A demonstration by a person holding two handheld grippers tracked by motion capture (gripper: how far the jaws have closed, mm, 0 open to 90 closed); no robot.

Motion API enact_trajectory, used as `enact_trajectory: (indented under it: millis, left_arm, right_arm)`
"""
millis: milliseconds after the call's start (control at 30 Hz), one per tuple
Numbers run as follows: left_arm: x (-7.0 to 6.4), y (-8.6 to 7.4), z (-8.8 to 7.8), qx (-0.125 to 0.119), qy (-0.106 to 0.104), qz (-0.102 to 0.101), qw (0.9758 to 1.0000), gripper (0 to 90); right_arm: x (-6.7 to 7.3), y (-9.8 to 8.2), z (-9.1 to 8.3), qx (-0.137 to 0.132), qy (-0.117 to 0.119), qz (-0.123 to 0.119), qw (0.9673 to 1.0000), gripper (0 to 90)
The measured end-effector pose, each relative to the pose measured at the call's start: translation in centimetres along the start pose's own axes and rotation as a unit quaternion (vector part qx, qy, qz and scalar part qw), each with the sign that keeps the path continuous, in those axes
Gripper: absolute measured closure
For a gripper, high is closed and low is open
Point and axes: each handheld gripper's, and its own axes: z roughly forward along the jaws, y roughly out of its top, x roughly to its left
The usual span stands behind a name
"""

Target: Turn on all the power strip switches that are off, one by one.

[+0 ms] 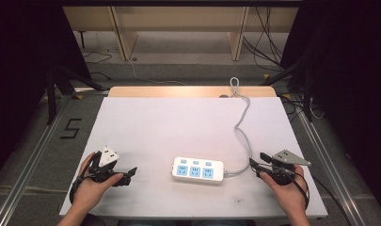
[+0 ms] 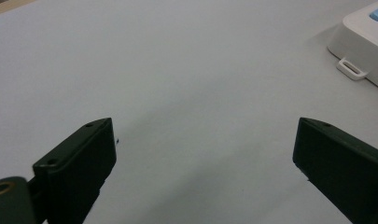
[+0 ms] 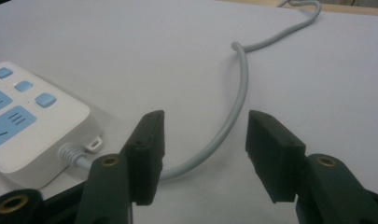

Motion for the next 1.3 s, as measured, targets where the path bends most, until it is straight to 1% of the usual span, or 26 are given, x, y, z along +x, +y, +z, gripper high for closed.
enact_trajectory:
  millis: [100, 133, 233, 267, 333, 400, 467, 533, 567, 633, 867, 933, 1000, 1067, 1100, 1133, 1167, 1233, 1300]
  left_arm:
    - [-0.1, -0.1, 0.1, 0.007, 0.001, 0.006, 1.0, 7.2]
    - [-0.2, -0.1, 0.2, 0.005, 0.001, 0.007, 1.0, 7.2]
    - [-0.3, 0.0, 0.1, 0.004, 0.0, 0.009, 0.9999, 7.2]
    - [-0.3, 0.0, 0.2, 0.005, 0.001, 0.01, 0.9999, 7.5]
    - [-0.2, 0.0, 0.3, 0.009, 0.001, 0.009, 0.9999, 8.1]
    - [-0.3, 0.1, 0.6, 0.011, -0.001, 0.008, 0.9999, 8.6]
    - [-0.3, 0.2, 0.5, 0.009, -0.001, 0.01, 0.9999, 8.6]
    - [-0.4, 0.2, 0.5, 0.009, -0.002, 0.012, 0.9999, 8.7]
    - [-0.5, 0.2, 0.5, 0.009, -0.003, 0.013, 0.9999, 8.7]
    - [-0.5, 0.2, 0.5, 0.009, -0.003, 0.012, 0.9999, 8.8]
    - [-0.5, 0.2, 0.6, 0.009, -0.003, 0.012, 0.9999, 9.1]
    - [-0.6, 0.2, 0.6, 0.008, -0.004, 0.011, 0.9999, 9.2]
    - [-0.7, 0.2, 0.7, 0.007, -0.005, 0.012, 0.9999, 9.2]
    - [-0.7, 0.2, 0.7, 0.008, -0.005, 0.013, 0.9999, 9.2]
    - [-0.7, 0.2, 0.7, 0.008, -0.005, 0.013, 0.9999, 9.2]
    - [-0.7, 0.2, 0.7, 0.007, -0.004, 0.013, 0.9999, 9.2]
    - [-0.7, 0.2, 0.7, 0.007, -0.004, 0.013, 0.9999, 9.2]
    - [-0.7, 0.2, 0.7, 0.007, -0.003, 0.014, 0.9999, 9.1]
    - [-0.7, 0.3, 0.7, 0.008, -0.003, 0.014, 0.9999, 9.0]
  right_arm:
    - [0.3, 0.1, 0.0, 0.008, 0.011, -0.01, 0.9999, 58.6]
    - [0.4, 0.1, 0.0, 0.012, 0.012, -0.014, 0.9998, 62.5]
    - [0.8, 0.2, 0.0, 0.021, 0.019, -0.027, 0.9992, 68.3]
    - [0.9, 0.3, 0.0, 0.024, 0.019, -0.034, 0.999, 70.4]
    - [1.1, 0.4, 0.0, 0.024, 0.007, -0.052, 0.9983, 72.6]
    - [1.2, 0.6, 0.0, 0.019, 0.009, -0.051, 0.9985, 76.1]
    - [1.4, 0.7, 0.1, 0.025, 0.013, -0.055, 0.9981, 80.7]
    - [1.6, 0.7, 0.1, 0.031, 0.013, -0.058, 0.9978, 86.5]
    - [1.6, 0.7, 0.0, 0.037, 0.011, -0.063, 0.9973, 89.9]
    - [1.8, 1.0, -0.1, 0.047, 0.008, -0.069, 0.9965, 90.0]
    - [2.6, 1.8, 0.2, 0.07, 0.025, -0.087, 0.9934, 90.0]
    - [2.8, 2.2, 0.2, 0.074, 0.032, -0.087, 0.9929, 90.0]
    - [2.9, 2.5, 0.3, 0.082, 0.038, -0.09, 0.9918, 90.0]
    - [3.1, 2.7, 0.5, 0.092, 0.047, -0.089, 0.9907, 90.0]
    - [3.1, 2.8, 0.6, 0.1, 0.047, -0.091, 0.9897, 90.0]
    - [3.2, 2.9, 0.6, 0.101, 0.047, -0.095, 0.9892, 90.0]
    - [3.3, 2.9, 0.6, 0.107, 0.05, -0.092, 0.9887, 90.0]
    - [3.3, 3.1, 0.6, 0.109, 0.05, -0.096, 0.9881, 90.0]
    - [3.3, 3.3, 0.6, 0.113, 0.051, -0.092, 0.988, 90.0]
